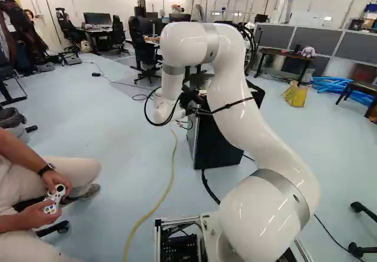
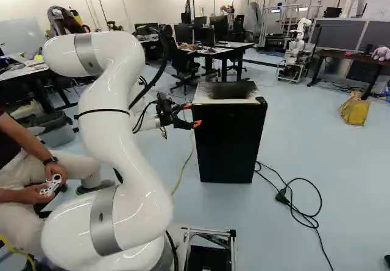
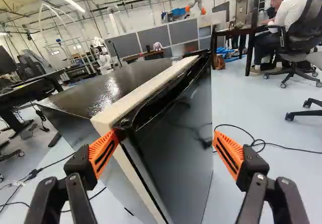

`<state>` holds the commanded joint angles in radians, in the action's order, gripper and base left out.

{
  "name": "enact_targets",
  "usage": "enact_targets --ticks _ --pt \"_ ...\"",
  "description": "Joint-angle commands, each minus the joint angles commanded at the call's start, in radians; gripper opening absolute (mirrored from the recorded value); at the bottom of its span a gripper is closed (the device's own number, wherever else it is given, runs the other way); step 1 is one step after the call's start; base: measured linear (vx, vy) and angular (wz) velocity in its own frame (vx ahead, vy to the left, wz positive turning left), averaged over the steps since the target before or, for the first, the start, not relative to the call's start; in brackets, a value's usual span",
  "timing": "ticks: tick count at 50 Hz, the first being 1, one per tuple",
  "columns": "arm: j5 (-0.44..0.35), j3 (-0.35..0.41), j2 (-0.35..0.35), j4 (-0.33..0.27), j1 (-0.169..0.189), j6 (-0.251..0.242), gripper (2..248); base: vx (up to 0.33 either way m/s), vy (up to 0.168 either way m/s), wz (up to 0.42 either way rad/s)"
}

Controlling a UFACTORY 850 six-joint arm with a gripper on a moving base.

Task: Grab a drink from the fridge

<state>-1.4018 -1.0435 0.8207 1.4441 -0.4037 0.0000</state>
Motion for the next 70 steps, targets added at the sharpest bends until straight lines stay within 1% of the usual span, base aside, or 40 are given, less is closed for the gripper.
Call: enact_targets --ticks 22,45,70 --pt "0.0 0.009 -0.004 0.018 0.0 0.0 247 0.0 0.0 0.0" --pt "0.0 0.129 -0.061 0.046 -0.027 0.0 247 0.0 -0.002 -0.011" --pt "0.0 0.138 -0.066 0.085 -0.03 0.0 247 0.0 0.0 0.0"
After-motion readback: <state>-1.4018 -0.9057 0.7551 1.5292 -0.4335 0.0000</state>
